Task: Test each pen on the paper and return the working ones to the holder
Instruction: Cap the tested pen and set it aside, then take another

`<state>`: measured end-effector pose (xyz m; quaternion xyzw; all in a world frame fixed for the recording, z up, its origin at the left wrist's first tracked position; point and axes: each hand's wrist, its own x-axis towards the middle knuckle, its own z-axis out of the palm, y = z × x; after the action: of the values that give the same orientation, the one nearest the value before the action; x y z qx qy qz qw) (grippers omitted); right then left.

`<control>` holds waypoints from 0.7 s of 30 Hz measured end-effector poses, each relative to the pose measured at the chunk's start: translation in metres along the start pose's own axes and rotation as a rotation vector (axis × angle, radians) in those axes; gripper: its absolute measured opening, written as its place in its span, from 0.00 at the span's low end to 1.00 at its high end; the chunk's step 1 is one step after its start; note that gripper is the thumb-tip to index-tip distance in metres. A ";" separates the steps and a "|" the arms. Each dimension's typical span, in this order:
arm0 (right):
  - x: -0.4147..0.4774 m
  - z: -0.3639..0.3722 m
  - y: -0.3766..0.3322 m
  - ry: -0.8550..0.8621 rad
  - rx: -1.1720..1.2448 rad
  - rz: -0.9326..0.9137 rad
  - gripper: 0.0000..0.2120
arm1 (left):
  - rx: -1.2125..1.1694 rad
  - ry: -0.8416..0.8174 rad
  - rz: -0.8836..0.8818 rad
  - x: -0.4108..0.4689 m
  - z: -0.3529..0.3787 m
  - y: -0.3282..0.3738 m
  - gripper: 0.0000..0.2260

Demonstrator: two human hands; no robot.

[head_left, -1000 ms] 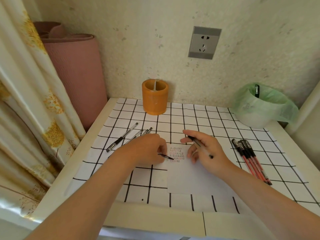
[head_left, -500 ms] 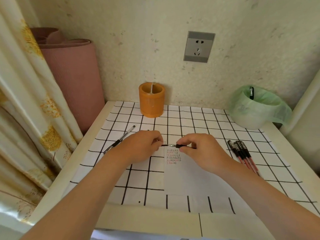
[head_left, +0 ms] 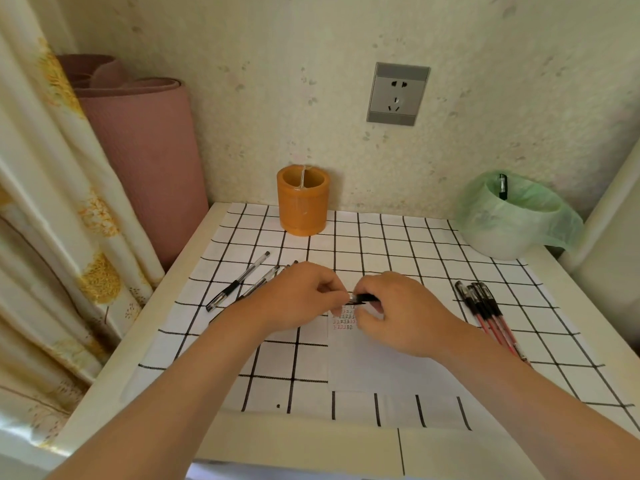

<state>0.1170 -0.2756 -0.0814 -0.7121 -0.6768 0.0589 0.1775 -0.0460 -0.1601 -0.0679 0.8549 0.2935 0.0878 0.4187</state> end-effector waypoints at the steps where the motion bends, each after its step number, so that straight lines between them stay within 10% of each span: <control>1: -0.001 0.000 0.000 0.009 -0.081 -0.007 0.19 | -0.041 -0.019 -0.012 -0.001 0.002 0.003 0.06; 5: 0.001 0.001 -0.010 0.019 -0.246 0.034 0.34 | -0.108 -0.122 -0.063 -0.005 0.005 0.007 0.08; 14: 0.004 0.009 -0.021 0.010 -0.180 0.008 0.26 | -0.080 -0.146 -0.123 -0.010 -0.010 0.005 0.09; 21: 0.010 0.016 -0.001 0.014 0.077 -0.053 0.15 | 0.065 0.263 -0.120 -0.004 -0.033 -0.017 0.05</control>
<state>0.1112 -0.2633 -0.0944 -0.6868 -0.6915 0.0749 0.2110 -0.0699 -0.1327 -0.0596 0.8300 0.3991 0.1641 0.3533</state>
